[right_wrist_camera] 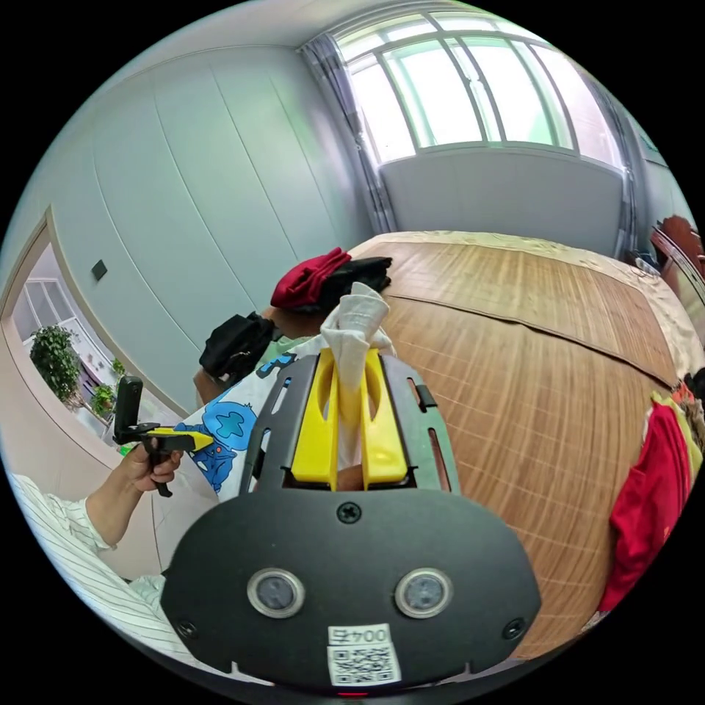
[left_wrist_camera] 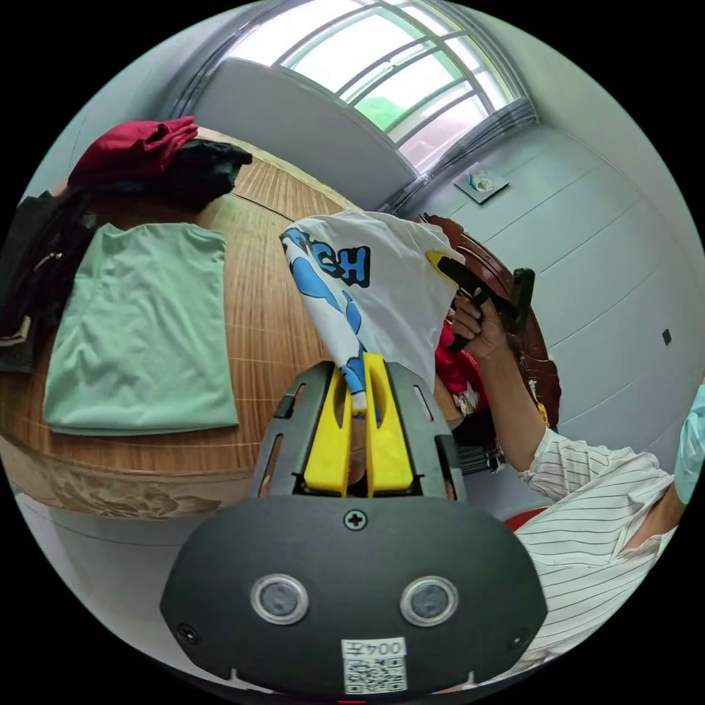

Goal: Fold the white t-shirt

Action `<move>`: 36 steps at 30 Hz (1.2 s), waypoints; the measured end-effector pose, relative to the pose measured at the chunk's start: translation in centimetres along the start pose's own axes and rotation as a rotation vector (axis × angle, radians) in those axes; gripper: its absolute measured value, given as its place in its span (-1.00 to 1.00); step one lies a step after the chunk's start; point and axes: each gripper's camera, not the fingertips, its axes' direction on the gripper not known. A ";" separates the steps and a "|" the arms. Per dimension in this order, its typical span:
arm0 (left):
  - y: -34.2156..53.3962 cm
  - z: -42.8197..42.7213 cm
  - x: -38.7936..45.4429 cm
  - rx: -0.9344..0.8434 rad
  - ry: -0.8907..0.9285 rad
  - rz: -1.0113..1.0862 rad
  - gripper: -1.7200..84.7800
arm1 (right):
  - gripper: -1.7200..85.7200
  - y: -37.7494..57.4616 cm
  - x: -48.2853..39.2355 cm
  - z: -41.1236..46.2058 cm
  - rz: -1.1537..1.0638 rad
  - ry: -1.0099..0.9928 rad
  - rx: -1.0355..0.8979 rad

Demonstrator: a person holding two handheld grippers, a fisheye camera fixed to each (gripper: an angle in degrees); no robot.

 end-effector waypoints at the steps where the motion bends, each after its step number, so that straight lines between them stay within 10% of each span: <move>1: -0.3 -1.0 -0.6 0.010 -0.013 -0.001 -0.84 | -0.85 -0.9 -1.4 2.0 -0.006 -0.024 0.008; 19: 7.8 -9.0 -30.9 0.096 0.137 -0.567 -0.89 | -0.83 6.0 -4.8 46.3 0.165 -0.134 -0.380; 30: 12.4 -12.0 -31.7 0.246 0.331 -0.560 -0.90 | -0.74 10.1 0.4 43.7 0.275 -0.073 -0.342; 36: 15.3 -17.2 -24.5 0.406 -0.111 -0.517 -0.93 | -0.85 19.3 -6.0 33.2 0.053 -0.130 -0.196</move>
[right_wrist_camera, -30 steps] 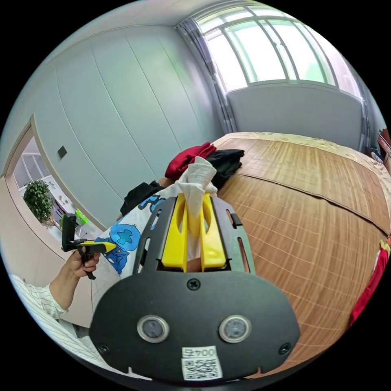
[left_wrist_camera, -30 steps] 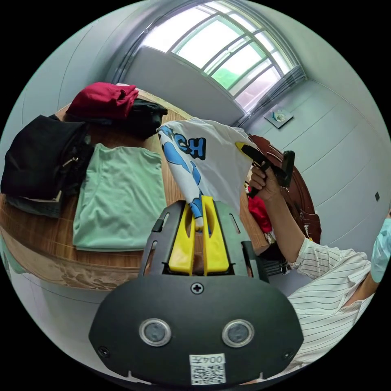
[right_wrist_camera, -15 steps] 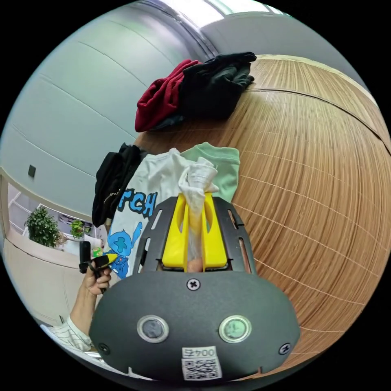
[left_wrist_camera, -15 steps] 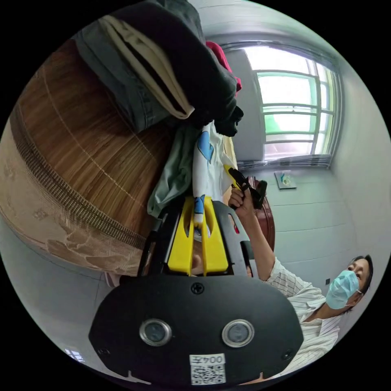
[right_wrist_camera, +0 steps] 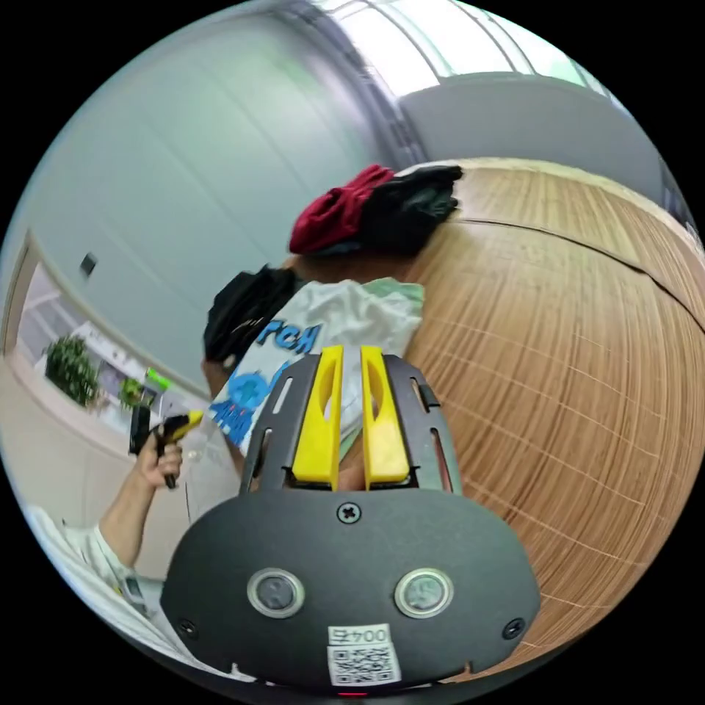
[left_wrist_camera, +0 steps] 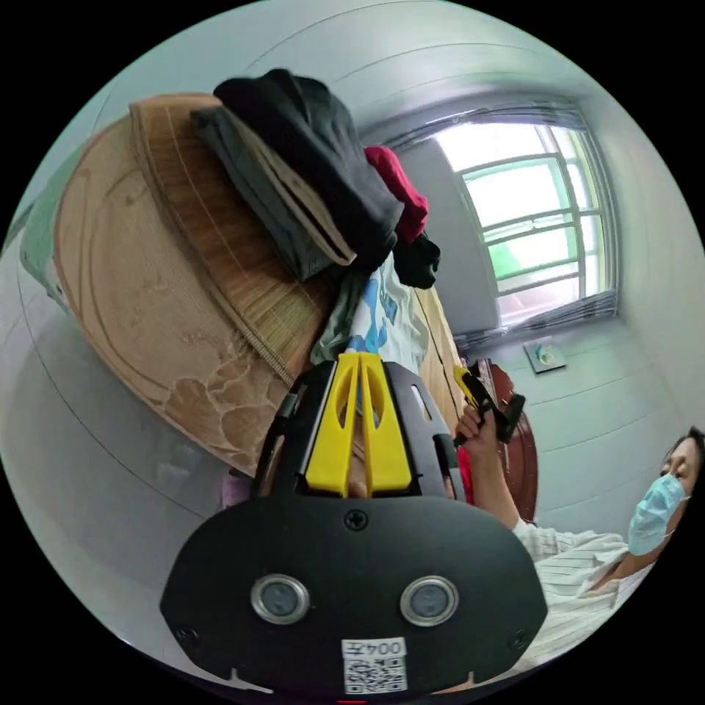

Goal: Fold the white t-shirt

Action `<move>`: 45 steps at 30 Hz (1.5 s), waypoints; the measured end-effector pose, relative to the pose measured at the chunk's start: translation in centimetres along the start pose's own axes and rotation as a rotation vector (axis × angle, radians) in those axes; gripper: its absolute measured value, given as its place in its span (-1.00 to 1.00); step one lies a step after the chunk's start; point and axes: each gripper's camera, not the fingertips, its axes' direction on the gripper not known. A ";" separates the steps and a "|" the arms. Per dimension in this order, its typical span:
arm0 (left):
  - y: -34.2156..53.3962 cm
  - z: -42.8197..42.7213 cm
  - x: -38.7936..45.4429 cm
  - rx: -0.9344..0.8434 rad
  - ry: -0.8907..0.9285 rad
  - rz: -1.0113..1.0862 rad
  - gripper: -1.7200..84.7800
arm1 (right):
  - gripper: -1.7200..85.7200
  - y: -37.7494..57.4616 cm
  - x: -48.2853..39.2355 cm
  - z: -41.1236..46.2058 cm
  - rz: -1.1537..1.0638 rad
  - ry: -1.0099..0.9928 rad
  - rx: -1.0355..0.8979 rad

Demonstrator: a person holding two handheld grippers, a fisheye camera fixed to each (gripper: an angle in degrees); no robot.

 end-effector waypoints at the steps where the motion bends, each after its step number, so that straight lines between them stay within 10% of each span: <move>1: 0.2 -0.2 0.8 0.037 0.006 0.033 -0.93 | -0.87 3.0 -2.8 -0.1 -0.084 -0.033 -0.010; 14: -1.0 11.1 2.1 -0.134 -0.091 0.150 -0.94 | -0.88 21.2 -13.6 10.4 -0.505 0.203 -0.264; 45: 3.4 8.6 12.4 -0.117 -0.028 0.262 -0.94 | -0.90 10.9 -10.4 10.5 -0.221 0.270 -0.242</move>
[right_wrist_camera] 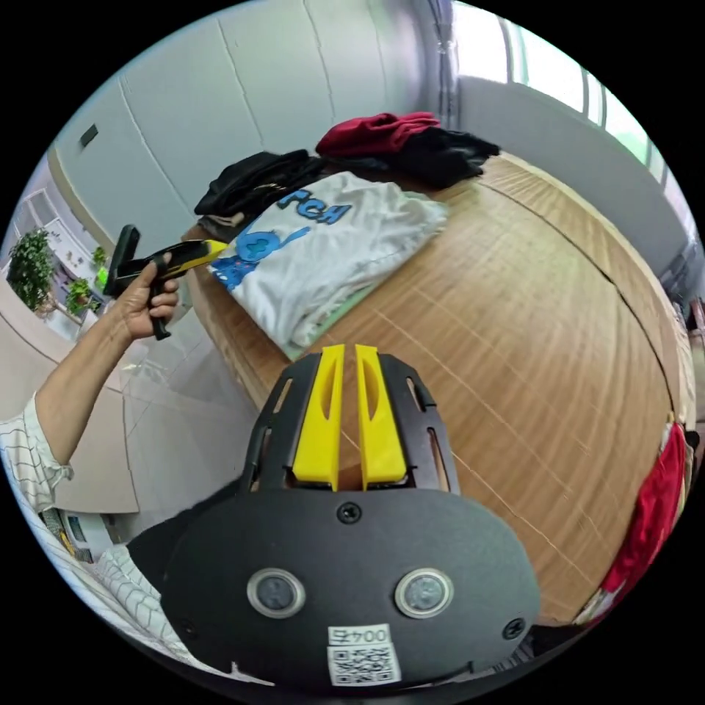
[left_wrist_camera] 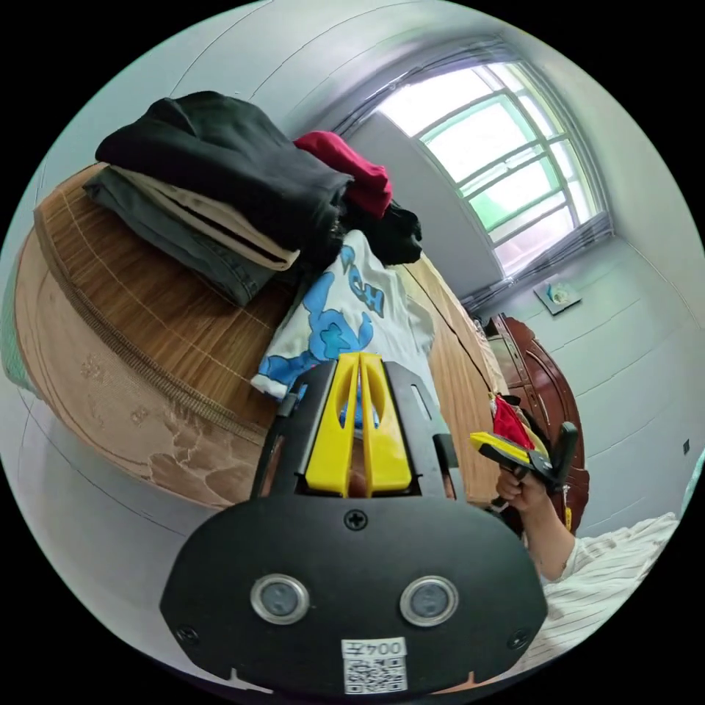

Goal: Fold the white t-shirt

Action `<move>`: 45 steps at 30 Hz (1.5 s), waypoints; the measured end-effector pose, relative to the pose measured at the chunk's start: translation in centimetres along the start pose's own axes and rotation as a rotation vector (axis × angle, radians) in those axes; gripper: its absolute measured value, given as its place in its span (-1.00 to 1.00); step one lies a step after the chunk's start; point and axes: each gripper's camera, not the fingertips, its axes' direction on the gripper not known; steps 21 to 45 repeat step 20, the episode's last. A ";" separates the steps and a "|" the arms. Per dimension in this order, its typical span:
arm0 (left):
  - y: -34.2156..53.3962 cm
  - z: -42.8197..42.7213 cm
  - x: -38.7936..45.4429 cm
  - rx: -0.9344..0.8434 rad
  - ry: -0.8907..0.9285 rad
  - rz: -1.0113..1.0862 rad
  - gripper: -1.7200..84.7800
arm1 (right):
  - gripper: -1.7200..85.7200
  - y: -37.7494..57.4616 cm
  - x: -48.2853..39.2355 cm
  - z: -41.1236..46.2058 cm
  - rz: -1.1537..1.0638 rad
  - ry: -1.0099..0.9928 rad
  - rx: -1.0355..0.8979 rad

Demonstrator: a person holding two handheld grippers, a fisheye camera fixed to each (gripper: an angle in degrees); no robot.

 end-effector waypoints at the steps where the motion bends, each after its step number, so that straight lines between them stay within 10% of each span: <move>1: 0.5 0.1 1.1 -0.007 -0.002 0.025 -0.94 | -0.94 0.8 2.0 -1.6 0.022 0.048 -0.013; 15: 12.6 17.9 28.7 -0.253 -0.319 0.627 -0.94 | -0.97 15.7 21.5 -4.9 0.328 0.598 -0.353; 45: 14.2 21.7 30.7 -0.319 -0.375 0.617 -0.95 | -0.96 14.3 19.6 -4.2 0.301 0.662 -0.265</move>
